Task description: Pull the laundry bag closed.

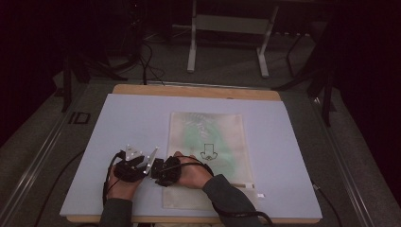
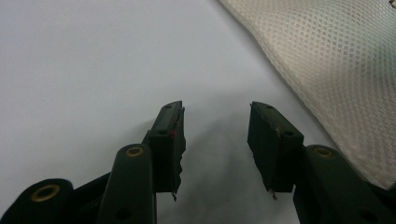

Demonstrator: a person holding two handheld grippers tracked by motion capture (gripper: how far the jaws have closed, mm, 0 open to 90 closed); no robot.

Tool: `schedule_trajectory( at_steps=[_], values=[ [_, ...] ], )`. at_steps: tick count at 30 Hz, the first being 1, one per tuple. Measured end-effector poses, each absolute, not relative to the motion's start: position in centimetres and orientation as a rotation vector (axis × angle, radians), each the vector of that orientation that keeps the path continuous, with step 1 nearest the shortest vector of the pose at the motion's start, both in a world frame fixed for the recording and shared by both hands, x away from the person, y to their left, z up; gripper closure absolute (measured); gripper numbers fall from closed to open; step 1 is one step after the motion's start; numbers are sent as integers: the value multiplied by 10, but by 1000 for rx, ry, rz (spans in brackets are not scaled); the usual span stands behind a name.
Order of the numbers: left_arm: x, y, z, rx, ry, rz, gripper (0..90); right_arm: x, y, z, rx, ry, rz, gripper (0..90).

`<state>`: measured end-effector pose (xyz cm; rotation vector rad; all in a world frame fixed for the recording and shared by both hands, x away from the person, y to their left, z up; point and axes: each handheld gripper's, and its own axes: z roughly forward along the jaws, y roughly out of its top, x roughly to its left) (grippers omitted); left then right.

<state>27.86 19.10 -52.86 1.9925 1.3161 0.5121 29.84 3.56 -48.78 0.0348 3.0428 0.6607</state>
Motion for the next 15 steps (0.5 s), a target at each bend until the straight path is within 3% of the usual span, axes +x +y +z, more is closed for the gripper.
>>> schedule_trajectory(
  at_steps=[15],
  values=[
    [278,190,-528,2002,1310,513,553,297,3,-490,97,3046,701,811]
  ],
)
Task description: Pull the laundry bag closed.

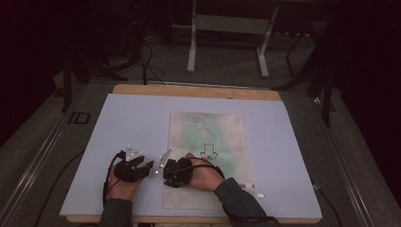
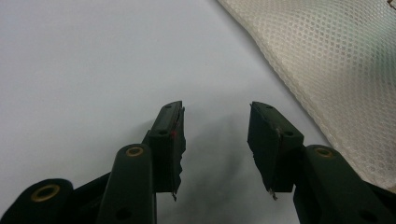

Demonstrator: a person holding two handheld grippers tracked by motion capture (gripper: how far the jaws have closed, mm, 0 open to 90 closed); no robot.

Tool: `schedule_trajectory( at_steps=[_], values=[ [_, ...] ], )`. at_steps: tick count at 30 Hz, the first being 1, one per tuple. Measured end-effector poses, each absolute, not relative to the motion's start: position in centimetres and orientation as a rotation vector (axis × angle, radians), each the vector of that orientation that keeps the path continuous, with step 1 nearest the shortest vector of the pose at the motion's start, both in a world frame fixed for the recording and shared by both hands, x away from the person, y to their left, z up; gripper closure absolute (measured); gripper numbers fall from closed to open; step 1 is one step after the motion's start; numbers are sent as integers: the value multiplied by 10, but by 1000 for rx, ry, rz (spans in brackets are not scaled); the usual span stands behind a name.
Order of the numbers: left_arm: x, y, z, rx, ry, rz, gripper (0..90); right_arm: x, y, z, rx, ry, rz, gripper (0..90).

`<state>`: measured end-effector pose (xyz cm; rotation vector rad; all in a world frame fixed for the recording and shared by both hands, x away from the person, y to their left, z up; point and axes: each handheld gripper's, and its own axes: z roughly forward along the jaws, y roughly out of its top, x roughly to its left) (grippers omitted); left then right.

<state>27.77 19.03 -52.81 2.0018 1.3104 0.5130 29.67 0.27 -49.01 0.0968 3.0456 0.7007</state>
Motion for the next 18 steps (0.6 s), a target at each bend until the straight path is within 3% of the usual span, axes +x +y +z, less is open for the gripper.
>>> schedule_trajectory(
  at_steps=[18],
  values=[
    [272,186,-525,2001,1280,504,557,304,-2,-508,163,3100,706,809]
  ],
)
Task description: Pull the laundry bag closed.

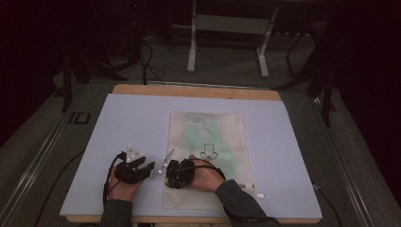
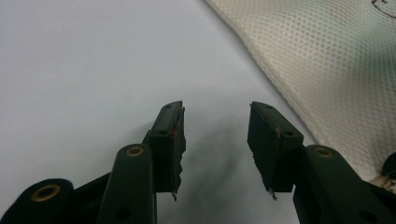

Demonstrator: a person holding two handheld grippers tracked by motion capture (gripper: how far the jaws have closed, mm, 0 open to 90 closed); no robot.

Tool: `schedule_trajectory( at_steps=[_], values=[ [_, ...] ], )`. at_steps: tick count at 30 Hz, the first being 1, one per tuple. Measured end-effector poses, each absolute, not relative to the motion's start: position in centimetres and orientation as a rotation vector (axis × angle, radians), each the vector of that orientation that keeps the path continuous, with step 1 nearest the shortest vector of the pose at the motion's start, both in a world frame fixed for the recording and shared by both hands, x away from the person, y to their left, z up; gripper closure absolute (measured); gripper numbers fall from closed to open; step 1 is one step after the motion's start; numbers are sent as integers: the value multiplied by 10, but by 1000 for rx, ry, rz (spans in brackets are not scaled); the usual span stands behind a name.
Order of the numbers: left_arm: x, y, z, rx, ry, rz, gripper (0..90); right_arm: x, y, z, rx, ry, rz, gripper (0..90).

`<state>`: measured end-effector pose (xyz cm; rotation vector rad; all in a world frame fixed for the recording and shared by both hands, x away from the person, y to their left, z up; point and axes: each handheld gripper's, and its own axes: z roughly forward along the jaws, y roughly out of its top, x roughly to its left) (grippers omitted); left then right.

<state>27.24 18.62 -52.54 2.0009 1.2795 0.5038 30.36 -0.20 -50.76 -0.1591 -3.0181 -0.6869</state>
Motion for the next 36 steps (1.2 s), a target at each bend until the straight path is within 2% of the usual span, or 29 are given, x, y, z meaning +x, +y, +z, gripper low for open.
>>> schedule_trajectory(
  at_steps=[10,19,23,36],
  values=[
    [265,174,-524,2044,1215,456,623,301,-4,-509,-147,-3026,-694,814],
    [262,170,-524,2058,1176,383,825,298,-4,-509,-144,-3054,-703,815],
    [261,166,-523,2078,1157,362,882,297,-4,-510,-143,-3055,-707,815],
    [260,154,-525,2112,1120,305,889,296,-4,-510,-123,-3062,-713,815]
  ],
)
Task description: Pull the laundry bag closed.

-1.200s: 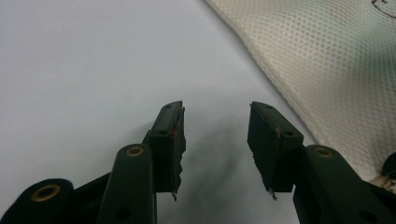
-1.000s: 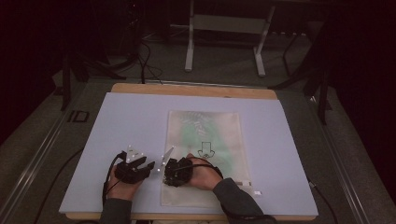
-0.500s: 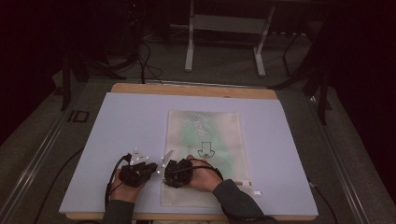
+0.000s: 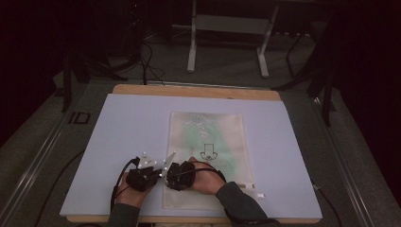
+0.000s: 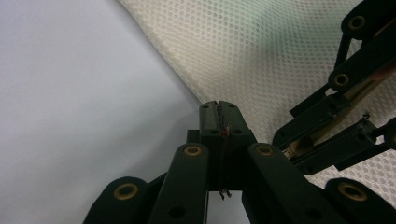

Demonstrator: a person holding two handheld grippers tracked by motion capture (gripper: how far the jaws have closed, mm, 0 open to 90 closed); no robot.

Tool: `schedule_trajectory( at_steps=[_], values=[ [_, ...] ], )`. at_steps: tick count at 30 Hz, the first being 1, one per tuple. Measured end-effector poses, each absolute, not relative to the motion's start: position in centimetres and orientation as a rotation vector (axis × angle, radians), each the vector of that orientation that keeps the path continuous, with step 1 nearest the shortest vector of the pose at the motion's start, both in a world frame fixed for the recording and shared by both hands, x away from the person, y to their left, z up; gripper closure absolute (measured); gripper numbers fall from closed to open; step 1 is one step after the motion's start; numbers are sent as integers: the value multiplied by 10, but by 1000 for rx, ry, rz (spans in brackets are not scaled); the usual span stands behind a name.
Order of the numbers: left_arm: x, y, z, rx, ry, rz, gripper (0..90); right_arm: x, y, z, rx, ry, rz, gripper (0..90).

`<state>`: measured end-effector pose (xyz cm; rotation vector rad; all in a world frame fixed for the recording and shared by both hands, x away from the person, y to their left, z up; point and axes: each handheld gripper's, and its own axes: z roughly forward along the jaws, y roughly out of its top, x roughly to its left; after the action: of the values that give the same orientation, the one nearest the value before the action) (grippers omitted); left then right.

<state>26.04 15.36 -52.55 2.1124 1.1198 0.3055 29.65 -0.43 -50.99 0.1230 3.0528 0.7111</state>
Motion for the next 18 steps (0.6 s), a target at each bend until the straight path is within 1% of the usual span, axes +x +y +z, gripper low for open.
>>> schedule_trajectory(
  at_steps=[8,13,18],
  values=[
    [258,145,-526,2123,1095,299,889,296,-5,-511,124,3043,724,815],
    [259,146,-528,2123,1116,284,889,295,-5,-511,124,3039,722,815],
    [257,146,-527,2120,1100,286,889,296,-6,-511,129,3041,731,815]
  ],
)
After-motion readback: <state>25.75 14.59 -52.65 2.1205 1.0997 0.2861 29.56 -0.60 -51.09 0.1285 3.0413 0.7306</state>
